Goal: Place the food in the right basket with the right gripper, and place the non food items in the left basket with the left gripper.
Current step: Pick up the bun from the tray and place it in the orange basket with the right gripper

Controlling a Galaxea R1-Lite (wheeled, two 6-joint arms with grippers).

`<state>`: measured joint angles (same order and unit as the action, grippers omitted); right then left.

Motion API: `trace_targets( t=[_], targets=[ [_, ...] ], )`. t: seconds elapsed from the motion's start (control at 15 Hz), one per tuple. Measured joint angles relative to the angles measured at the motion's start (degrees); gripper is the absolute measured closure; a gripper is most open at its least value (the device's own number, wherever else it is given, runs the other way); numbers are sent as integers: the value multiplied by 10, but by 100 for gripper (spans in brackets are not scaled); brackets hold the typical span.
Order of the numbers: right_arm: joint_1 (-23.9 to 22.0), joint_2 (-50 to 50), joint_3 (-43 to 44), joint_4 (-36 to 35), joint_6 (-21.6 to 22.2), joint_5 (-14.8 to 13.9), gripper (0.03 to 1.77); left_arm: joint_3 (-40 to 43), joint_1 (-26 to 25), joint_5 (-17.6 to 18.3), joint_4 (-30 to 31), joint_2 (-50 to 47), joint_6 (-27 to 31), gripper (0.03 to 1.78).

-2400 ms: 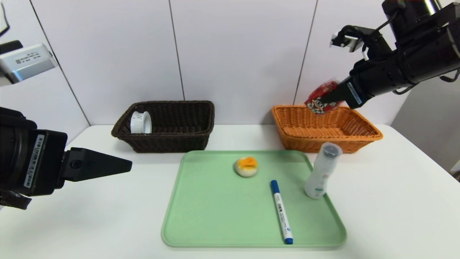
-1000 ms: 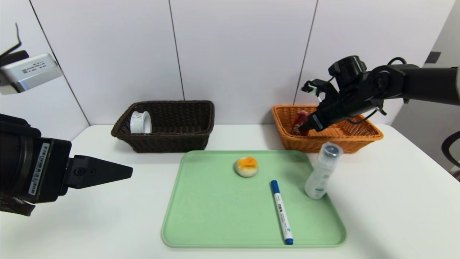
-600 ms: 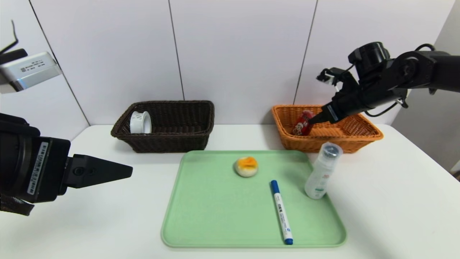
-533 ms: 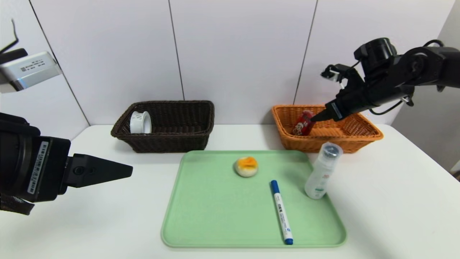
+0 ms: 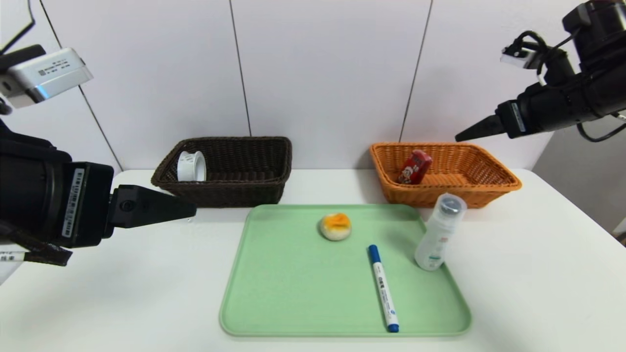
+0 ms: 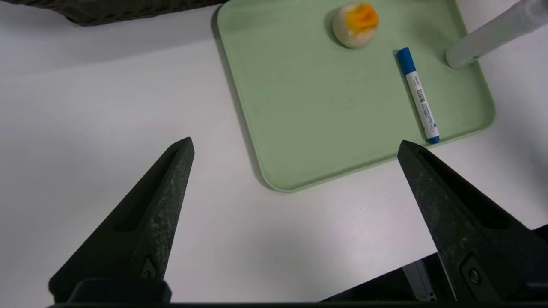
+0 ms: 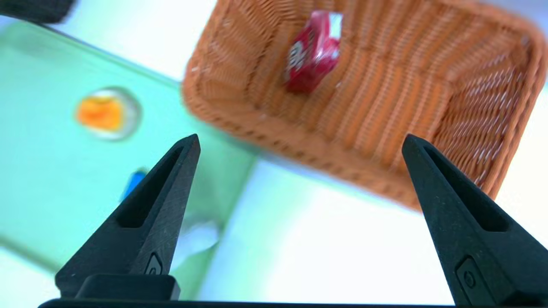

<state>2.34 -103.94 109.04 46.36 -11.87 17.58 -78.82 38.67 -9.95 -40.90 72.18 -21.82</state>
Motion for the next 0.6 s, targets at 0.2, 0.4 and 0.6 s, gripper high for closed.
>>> trace_targets(
  t=[0.2,0.4,0.6],
  targets=[
    [3,74,-52,10,35,16,14,0,0,0,40,25,0,12],
    [5,149,-109,11,40,19,12,-1,1,0,78,66,0,12],
    [5,205,-153,11,44,18,11,-3,7,0,111,112,-5,12]
  ],
)
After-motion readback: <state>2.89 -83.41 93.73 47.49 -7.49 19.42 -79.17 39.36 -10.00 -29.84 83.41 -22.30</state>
